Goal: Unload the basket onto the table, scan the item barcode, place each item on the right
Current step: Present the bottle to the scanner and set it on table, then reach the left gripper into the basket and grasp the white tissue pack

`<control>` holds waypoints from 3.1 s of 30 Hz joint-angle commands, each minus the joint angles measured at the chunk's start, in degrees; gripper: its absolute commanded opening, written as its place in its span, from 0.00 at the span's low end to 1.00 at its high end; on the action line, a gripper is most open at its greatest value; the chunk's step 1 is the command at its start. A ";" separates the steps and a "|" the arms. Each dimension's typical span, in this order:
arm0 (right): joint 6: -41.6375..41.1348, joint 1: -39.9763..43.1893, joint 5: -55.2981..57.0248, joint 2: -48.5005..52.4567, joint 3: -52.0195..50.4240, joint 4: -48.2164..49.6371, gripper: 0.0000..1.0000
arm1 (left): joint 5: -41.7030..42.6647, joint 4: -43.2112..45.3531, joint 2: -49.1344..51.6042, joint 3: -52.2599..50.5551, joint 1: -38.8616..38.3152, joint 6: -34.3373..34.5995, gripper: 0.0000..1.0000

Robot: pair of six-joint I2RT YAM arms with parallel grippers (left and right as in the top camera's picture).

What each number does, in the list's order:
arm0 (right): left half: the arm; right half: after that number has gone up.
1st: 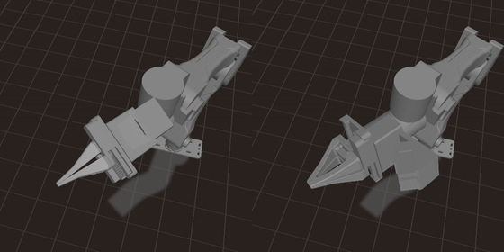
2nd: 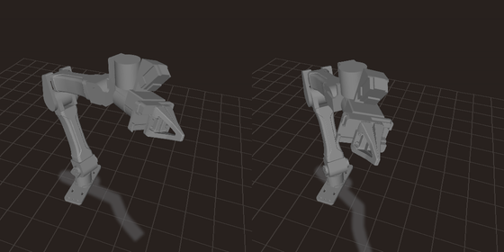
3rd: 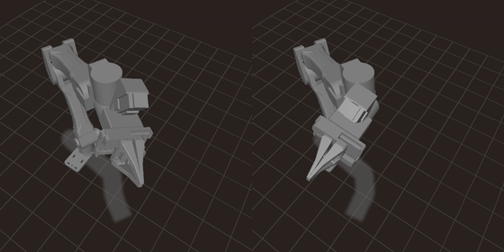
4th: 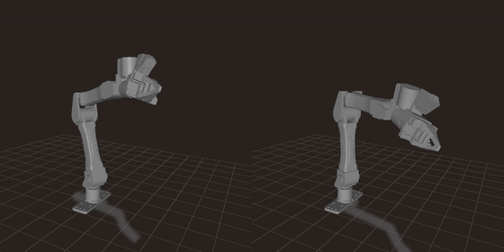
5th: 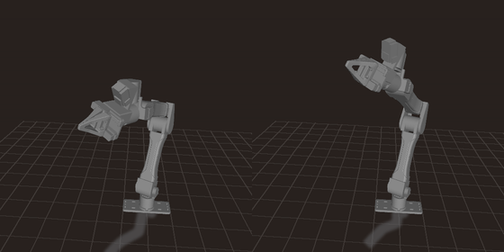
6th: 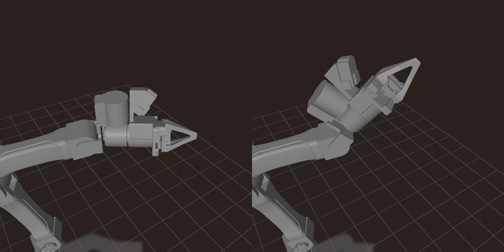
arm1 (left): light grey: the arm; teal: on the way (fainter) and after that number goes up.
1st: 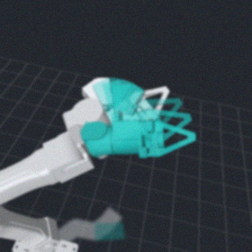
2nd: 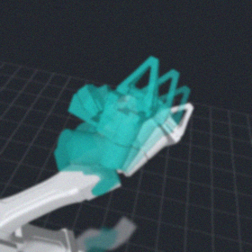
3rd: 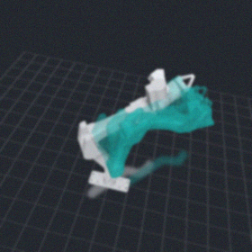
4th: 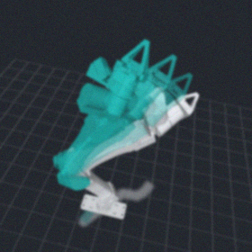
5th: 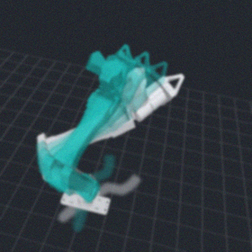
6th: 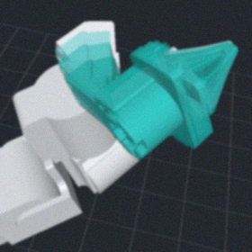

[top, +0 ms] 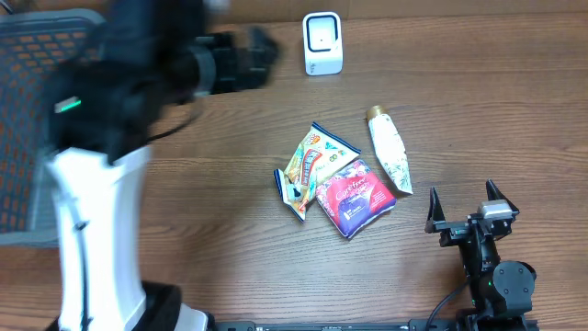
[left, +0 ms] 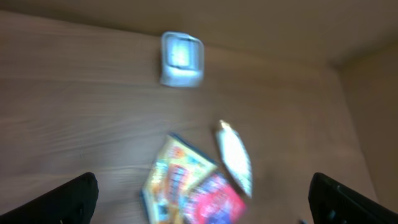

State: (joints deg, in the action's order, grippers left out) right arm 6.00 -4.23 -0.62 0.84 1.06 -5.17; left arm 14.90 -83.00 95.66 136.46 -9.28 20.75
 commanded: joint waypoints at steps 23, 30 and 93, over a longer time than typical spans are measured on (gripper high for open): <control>0.04 -0.26 0.37 -0.68 -0.57 0.35 1.00 | -19.76 -5.44 9.16 -15.96 46.12 3.48 1.00; 0.04 -0.26 0.37 -0.68 -0.57 0.35 1.00 | -15.67 -5.40 19.37 -19.80 46.01 -2.64 1.00; 0.04 -0.26 0.37 -0.68 -0.57 0.35 1.00 | 4.15 -13.81 11.82 19.28 34.42 -10.49 0.04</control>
State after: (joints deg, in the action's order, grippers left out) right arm 5.98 -4.23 -0.62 0.84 1.06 -5.15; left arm 17.43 -96.49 112.92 154.39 30.28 11.57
